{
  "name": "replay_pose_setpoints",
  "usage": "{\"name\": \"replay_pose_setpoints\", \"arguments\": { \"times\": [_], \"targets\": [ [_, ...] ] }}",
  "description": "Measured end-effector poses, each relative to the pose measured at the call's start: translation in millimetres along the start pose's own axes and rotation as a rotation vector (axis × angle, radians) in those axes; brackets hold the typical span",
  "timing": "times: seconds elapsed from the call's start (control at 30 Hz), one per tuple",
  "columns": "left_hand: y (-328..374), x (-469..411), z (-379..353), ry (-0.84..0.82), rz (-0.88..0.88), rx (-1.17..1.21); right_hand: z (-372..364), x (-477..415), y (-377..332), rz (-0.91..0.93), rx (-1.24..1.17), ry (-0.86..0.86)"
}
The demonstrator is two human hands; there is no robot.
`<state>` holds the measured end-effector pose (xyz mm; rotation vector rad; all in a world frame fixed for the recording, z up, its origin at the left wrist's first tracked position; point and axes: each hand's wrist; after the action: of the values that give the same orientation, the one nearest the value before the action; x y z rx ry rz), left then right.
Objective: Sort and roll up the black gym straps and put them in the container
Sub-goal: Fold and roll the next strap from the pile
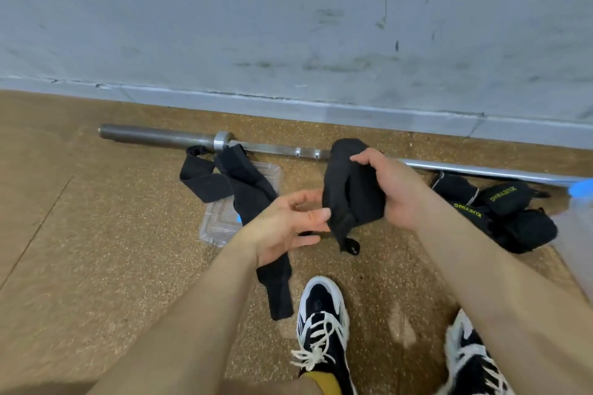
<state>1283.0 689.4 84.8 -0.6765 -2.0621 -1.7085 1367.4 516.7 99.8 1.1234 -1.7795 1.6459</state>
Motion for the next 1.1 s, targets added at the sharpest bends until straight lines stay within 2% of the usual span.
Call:
{"name": "replay_pose_setpoints", "arguments": {
  "times": [0.1, 0.13, 0.2, 0.27, 0.3, 0.37, 0.43, 0.5, 0.57, 0.63, 0.7, 0.83, 0.97, 1.1],
  "targets": [
    [31.8, 19.2, -14.0, 0.092, -0.157, 0.074, -2.7, 30.4, -21.2, 0.051, 0.032, 0.059],
    [43.3, 28.8, -16.1, 0.080, -0.199, 0.094, -4.4, 41.7, -27.2, 0.067, 0.047, 0.078],
    [65.6, 52.4, -17.4, -0.058, -0.247, 0.092, -6.1, 65.8, -37.6, 0.085, 0.079, 0.102],
    [87.5, 78.7, -22.6, -0.197, -0.260, -0.088, -7.2, 91.8, -47.6, 0.105, 0.122, 0.096],
    [96.2, 90.5, -26.7, -0.202, -0.285, -0.285, -8.3, 105.3, -52.6, 0.119, 0.169, 0.089],
    [112.4, 113.1, -39.5, -0.058, -0.357, -0.667, -11.4, 132.5, -62.7, 0.161, 0.320, 0.088],
    [127.8, 134.0, -51.7, 0.167, -0.439, -0.789, -14.8, 159.1, -72.5, 0.194, 0.507, 0.090],
    [143.0, 151.1, -57.2, 0.354, -0.514, -0.720, -16.7, 184.9, -82.5, 0.226, 0.677, 0.097],
    [156.6, 163.4, -59.6, 0.451, -0.598, -0.646, -15.3, 207.9, -90.4, 0.286, 0.796, 0.108],
    [171.2, 173.2, -67.0, 0.492, -0.673, -0.598, -9.4, 226.2, -94.0, 0.352, 0.820, 0.120],
    [185.0, 178.7, -77.5, 0.464, -0.710, -0.521, -1.3, 234.9, -93.6, 0.403, 0.807, 0.148],
    [193.7, 172.5, -91.2, 0.362, -0.631, -0.504, 0.4, 240.9, -89.7, 0.426, 0.925, 0.141],
    [173.4, 156.4, -83.3, 0.244, -0.424, -0.571, -11.0, 227.1, -85.2, 0.558, 1.006, 0.180],
    [139.7, 138.3, -43.6, 0.138, -0.223, -0.670, -28.7, 185.5, -65.8, 0.604, 0.818, 0.096]
  ]
}}
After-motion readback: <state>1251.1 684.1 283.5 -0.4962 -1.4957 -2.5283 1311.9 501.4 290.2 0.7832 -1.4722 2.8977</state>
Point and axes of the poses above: each hand's wrist, its own x-axis away from the middle knuckle, its own z-axis out of the back of the hand, y = z × x, and after that the axes turned 8 degrees about -z, right-handed
